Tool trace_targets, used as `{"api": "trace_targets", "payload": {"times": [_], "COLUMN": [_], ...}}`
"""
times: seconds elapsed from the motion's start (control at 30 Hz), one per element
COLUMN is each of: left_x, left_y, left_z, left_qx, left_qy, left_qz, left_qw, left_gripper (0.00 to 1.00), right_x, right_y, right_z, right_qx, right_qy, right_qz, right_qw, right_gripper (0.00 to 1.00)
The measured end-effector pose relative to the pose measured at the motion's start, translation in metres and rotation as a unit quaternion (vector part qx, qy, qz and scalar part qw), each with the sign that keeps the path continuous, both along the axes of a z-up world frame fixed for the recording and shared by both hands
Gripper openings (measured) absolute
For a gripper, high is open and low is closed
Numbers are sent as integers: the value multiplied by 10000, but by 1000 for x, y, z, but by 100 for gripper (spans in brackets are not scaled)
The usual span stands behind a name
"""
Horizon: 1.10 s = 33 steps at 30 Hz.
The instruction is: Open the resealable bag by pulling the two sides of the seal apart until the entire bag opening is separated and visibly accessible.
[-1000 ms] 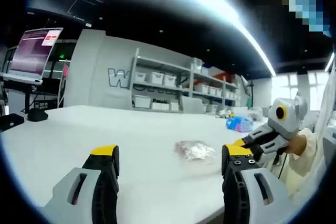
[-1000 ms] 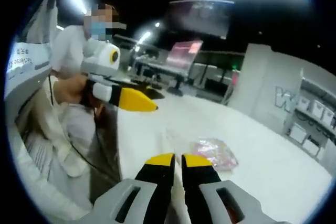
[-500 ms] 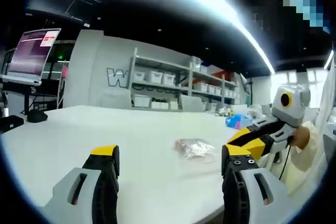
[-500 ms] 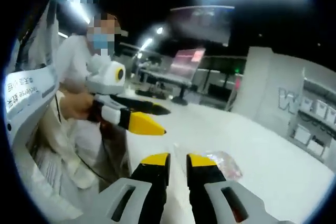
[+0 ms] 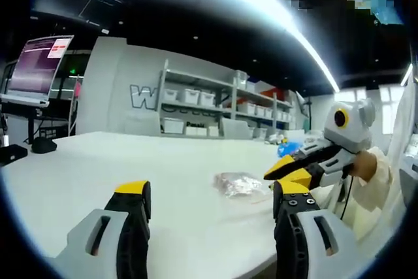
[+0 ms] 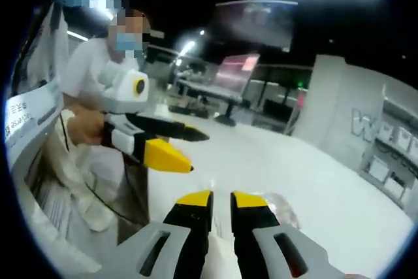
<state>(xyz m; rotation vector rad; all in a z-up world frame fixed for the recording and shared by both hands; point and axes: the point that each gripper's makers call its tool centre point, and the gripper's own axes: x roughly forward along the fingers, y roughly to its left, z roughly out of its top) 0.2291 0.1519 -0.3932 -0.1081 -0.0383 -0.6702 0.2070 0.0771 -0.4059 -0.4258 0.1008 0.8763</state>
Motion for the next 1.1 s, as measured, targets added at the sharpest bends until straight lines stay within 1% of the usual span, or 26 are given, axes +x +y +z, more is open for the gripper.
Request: {"api": "trace_targets", "payload": {"times": [0.1, 0.3, 0.5, 0.7, 0.93, 1.1], "left_x": [-1, -1, -3, -5, -8, -8], "left_y": [2, 1, 0, 1, -4, -3], "left_z": [-1, -1, -2, -2, -1, -2], "left_qx": [2, -22, 4, -9, -14, -27], "left_qy": [16, 13, 45, 38, 52, 71], "left_qz": [17, -15, -81, -69, -163, -165], "left_qw": [10000, 10000, 10000, 10000, 9999, 9998], "left_gripper": [75, 74, 74, 74, 74, 73], "right_x": [-2, -5, -3, -5, -1, -2], "right_y": [2, 5, 4, 6, 0, 2], "right_z": [-7, -6, -11, -10, -12, -11], "right_qx": [-250, -559, -975, -1105, -1393, -1505], "right_qy": [136, 90, 67, 37, 16, -27], "right_qz": [91, 232, 287, 326, 270, 334], "right_qw": [9996, 9981, 9948, 9933, 9899, 9880], "right_gripper": [8, 8, 8, 8, 7, 7]}}
